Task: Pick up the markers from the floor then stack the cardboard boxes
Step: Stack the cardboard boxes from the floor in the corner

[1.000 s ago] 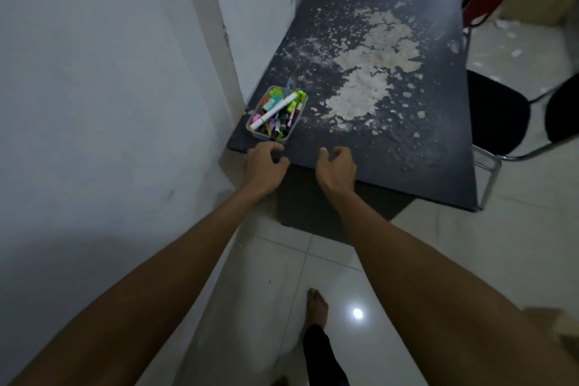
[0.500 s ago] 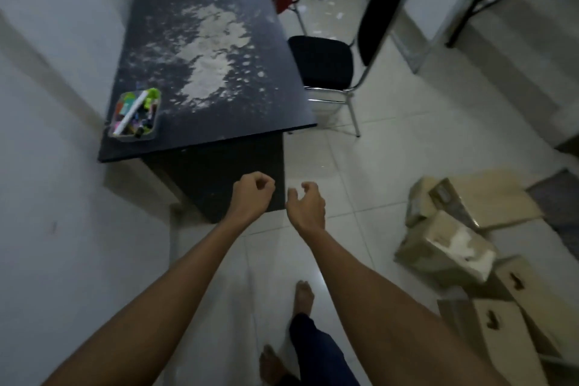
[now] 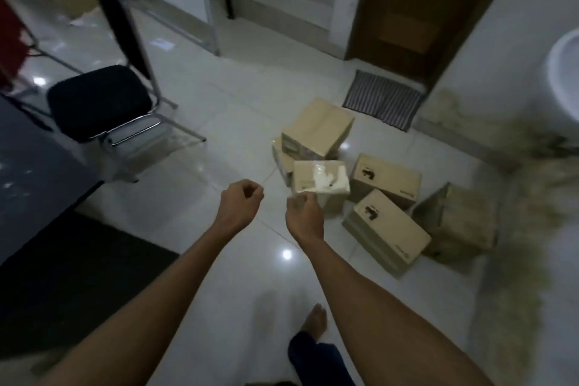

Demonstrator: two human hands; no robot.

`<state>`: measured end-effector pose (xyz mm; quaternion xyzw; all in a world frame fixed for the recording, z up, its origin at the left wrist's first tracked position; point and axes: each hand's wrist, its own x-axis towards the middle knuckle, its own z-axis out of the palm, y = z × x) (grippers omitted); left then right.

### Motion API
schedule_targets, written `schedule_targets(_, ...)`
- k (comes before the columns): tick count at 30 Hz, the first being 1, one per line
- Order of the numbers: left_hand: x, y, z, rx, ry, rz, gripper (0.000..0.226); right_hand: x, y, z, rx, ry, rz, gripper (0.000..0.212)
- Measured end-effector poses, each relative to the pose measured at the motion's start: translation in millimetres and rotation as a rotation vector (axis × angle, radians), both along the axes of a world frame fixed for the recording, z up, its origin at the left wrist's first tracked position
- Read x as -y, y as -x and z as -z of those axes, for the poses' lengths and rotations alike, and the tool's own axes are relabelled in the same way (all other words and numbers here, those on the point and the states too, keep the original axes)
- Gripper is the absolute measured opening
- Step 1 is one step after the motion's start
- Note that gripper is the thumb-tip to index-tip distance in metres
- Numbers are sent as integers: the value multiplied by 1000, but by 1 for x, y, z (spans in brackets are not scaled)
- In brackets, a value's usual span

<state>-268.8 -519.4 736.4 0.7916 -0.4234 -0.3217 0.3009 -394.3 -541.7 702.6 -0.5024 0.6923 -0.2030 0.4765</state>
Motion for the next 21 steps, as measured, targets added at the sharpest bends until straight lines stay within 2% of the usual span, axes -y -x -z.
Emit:
schedule_targets(6,71,55,18,32,-62,136,23,53,75,12,-66,-23,148,39)
schedule_targets(12,131,87,31,41,-88,248,24,96,137,23,-52,-40,304,46)
schedule_targets(21,179,98,63,28,-199,369,23,116,169,47,-73,-77,463,46)
